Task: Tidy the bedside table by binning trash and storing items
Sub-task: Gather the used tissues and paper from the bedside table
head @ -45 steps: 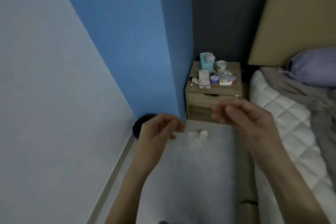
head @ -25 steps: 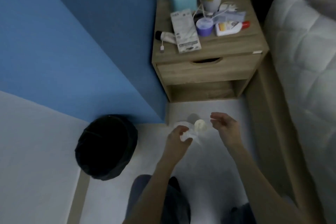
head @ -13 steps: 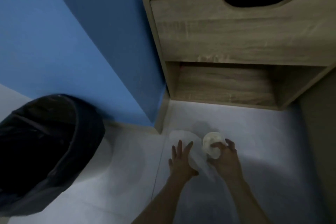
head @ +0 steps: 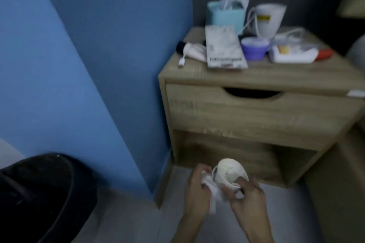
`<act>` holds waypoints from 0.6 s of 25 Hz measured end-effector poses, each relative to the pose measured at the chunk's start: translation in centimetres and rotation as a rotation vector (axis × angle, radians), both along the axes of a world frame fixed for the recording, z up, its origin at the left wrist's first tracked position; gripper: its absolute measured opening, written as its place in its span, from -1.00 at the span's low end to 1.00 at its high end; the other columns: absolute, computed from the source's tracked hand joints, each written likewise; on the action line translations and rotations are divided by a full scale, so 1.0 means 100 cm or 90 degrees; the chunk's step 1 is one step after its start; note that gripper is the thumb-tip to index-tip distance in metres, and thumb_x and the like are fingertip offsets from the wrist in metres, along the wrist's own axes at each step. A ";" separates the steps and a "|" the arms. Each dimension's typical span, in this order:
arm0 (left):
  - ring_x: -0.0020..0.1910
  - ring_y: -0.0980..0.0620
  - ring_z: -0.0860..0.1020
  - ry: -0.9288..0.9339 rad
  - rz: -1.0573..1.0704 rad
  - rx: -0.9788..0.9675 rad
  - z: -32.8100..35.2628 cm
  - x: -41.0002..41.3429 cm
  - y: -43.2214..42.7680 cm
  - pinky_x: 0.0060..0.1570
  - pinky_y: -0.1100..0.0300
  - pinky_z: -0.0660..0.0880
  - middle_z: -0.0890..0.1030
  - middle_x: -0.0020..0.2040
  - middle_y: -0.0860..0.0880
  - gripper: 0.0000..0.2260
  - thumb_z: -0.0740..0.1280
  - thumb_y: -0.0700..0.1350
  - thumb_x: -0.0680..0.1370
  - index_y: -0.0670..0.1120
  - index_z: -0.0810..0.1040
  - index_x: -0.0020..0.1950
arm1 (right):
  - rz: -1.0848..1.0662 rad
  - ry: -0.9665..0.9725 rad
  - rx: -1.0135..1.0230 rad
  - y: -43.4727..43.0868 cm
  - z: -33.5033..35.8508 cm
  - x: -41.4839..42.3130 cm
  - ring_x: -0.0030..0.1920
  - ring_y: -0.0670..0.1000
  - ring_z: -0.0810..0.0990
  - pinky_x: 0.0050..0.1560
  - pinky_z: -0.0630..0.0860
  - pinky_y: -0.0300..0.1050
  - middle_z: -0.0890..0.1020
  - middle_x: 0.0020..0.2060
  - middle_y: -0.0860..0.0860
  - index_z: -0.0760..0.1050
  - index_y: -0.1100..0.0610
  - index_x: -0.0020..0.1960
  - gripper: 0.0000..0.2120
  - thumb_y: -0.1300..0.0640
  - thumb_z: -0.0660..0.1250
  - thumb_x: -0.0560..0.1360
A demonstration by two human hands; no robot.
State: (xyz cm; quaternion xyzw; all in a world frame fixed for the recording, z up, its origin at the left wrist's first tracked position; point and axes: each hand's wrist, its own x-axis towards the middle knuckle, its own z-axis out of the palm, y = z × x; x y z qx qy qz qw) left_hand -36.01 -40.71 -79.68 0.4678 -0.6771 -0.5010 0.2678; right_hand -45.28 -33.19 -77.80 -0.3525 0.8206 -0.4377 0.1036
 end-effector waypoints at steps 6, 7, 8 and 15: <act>0.01 0.11 0.56 0.264 -0.165 0.028 0.174 -0.052 -0.019 0.09 0.12 0.48 0.59 0.01 0.03 -0.82 0.19 -0.03 0.50 0.11 0.43 0.09 | -0.050 0.135 -0.216 -0.005 0.171 -0.032 -0.15 0.12 0.54 -0.13 0.38 -0.18 0.50 -0.15 0.05 0.39 0.06 -0.08 -0.65 0.01 0.48 0.28; 0.06 0.10 0.55 0.264 -0.182 -0.033 0.198 -0.061 -0.021 0.12 0.12 0.47 0.58 0.06 0.04 -0.82 0.17 0.00 0.53 0.12 0.41 0.12 | -0.062 0.116 -0.247 -0.002 0.197 -0.039 -0.10 0.10 0.53 -0.07 0.42 -0.13 0.50 -0.09 0.03 0.33 0.01 -0.03 -0.59 0.05 0.51 0.28; 0.04 0.17 0.53 0.279 -0.186 -0.096 0.218 -0.070 -0.024 0.09 0.20 0.47 0.56 0.04 0.08 -0.85 0.15 -0.06 0.58 0.11 0.38 0.13 | -0.074 0.107 -0.278 0.001 0.219 -0.047 -0.05 0.06 0.51 -0.01 0.44 -0.10 0.49 -0.03 0.01 0.31 0.00 0.05 -0.52 0.08 0.51 0.27; 0.14 -0.08 0.46 0.084 -0.193 -0.286 0.285 -0.138 -0.040 0.13 0.19 0.39 0.46 0.20 -0.19 -0.70 0.10 -0.33 0.51 -0.16 0.50 0.16 | -0.146 0.147 -0.290 -0.011 0.269 -0.130 0.19 0.25 0.47 0.16 0.43 0.12 0.47 0.23 0.25 0.16 0.11 0.36 -0.26 0.14 0.48 0.31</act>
